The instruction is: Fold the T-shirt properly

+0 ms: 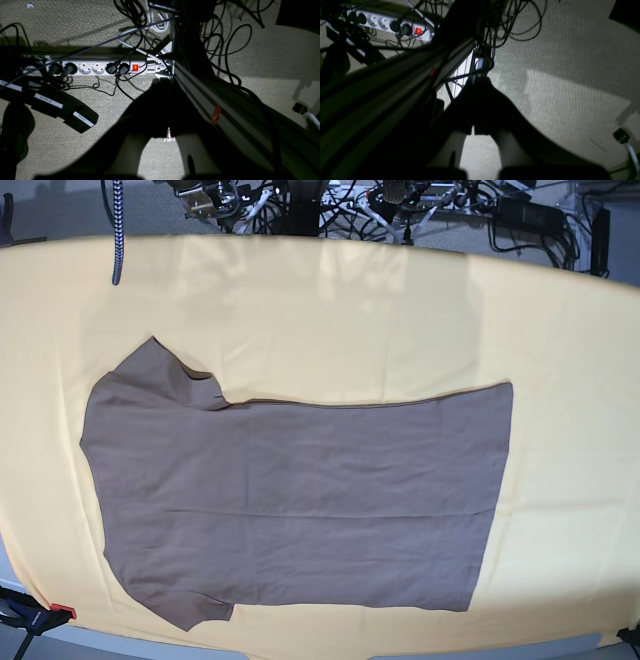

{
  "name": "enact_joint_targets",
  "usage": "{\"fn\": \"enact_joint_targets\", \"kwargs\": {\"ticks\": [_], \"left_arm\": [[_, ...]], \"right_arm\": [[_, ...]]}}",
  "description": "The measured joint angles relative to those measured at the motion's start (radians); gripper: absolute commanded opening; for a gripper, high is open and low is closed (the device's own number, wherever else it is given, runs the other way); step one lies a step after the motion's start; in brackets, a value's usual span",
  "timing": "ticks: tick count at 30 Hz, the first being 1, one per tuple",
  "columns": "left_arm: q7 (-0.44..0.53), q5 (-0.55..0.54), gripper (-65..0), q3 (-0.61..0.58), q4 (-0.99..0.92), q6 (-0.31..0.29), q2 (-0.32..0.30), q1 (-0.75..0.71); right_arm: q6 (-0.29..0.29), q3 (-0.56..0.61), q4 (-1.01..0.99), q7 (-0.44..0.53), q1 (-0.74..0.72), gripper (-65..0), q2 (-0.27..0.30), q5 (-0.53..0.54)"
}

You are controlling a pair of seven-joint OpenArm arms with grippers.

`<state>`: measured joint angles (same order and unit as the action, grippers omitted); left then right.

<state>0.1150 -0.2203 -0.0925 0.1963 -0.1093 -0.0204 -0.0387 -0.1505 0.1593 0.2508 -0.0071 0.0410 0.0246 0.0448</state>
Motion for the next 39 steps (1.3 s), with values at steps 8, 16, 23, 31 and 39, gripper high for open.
{"fn": "enact_joint_targets", "kwargs": {"ticks": [8,16,23,31,39], "left_arm": [[-0.017,0.000,-65.0,0.000,0.000,0.000,0.000,0.000],[-0.092,0.016,-65.0,0.000,0.013,0.000,-0.002,-0.020],[-0.159,0.103,-65.0,-0.006,0.172,-0.001,-0.030,-0.148],[-0.211,0.044,-65.0,-0.005,0.519,0.005,-0.164,-0.407],[-0.332,-0.027,-65.0,-0.005,1.007,-0.027,-0.306,-0.680]], "right_arm": [[0.000,0.000,0.071,-0.068,0.000,-65.0,0.003,0.001],[0.000,0.000,0.071,-0.128,0.015,-65.0,0.014,0.000],[-0.146,0.000,0.072,-0.152,0.130,-65.0,0.060,-0.002],[-0.296,0.000,0.317,-0.192,0.360,-65.0,0.167,0.005],[-0.318,0.000,0.890,-0.441,0.661,-65.0,0.290,0.164]]}}
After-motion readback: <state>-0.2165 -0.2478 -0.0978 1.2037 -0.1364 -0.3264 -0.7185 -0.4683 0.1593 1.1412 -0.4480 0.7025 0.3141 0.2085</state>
